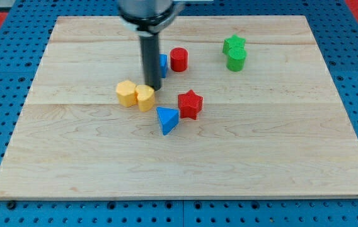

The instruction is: Nudge blue triangle a bit down

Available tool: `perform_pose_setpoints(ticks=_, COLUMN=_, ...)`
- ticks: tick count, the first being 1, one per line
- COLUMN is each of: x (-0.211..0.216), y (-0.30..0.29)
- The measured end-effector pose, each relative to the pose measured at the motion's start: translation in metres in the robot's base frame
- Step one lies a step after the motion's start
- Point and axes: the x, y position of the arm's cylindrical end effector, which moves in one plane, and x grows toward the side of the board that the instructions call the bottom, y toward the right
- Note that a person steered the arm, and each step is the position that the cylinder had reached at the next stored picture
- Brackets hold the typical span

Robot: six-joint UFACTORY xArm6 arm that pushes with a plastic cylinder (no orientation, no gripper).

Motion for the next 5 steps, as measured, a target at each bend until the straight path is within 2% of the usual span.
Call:
perform_pose_setpoints(ticks=1, x=0.001, y=0.017)
perform_pose_setpoints(ticks=2, x=0.021, y=0.050)
perform_pose_setpoints(ticks=3, x=0.056, y=0.045)
perform_pose_setpoints(ticks=4, x=0.067, y=0.008)
perform_pose_setpoints(ticks=5, x=0.056, y=-0.025)
